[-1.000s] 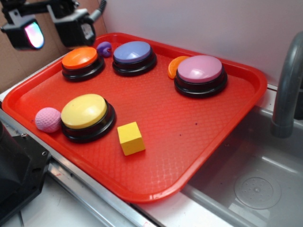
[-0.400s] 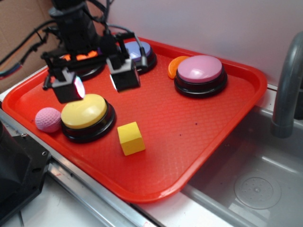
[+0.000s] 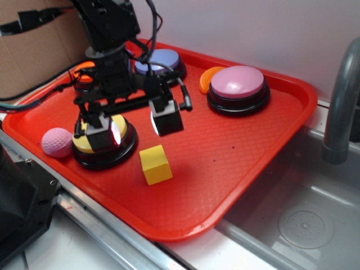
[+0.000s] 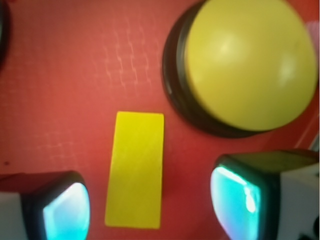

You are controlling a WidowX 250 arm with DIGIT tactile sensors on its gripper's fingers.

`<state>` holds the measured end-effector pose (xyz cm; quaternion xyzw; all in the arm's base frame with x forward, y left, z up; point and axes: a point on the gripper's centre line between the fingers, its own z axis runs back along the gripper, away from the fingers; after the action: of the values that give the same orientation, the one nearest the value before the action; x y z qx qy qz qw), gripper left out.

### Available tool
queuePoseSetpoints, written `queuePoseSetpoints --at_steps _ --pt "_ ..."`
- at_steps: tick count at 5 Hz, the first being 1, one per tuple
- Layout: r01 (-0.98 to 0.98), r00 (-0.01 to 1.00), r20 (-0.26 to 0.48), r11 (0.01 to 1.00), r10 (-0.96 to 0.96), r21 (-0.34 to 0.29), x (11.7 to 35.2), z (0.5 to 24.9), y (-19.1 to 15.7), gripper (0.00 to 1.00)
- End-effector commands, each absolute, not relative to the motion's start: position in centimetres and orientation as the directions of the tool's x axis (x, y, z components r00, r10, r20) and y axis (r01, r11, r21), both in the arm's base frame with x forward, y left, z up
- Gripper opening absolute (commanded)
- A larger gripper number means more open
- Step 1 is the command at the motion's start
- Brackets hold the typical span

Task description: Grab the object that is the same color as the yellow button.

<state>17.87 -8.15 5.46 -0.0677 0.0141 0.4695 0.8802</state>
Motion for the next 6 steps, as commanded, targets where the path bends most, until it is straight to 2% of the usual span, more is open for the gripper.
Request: queuePoseSetpoints --at_steps 1,2,3,4,5,6 --pt "-0.827 0.562 -0.144 0.551 0.815 -0.109 18.4 2.4 -9.9 1.00" --pt "-0.823 0.568 -0.147 0.560 0.810 -0.094 18.3 1.2 -10.6 1.00" --pt "-0.838 0.545 -0.151 0.536 0.824 -0.102 18.5 1.1 -10.3 1.00" --pt "-0.835 0.549 -0.168 0.531 0.819 -0.145 18.5 1.3 -10.0 0.41" --pt "-0.844 0.536 -0.160 0.518 0.829 -0.142 18.6 1.5 -9.7 0.00" --pt "-0.827 0.560 -0.109 0.546 0.821 -0.134 19.1 2.6 -9.3 0.00"
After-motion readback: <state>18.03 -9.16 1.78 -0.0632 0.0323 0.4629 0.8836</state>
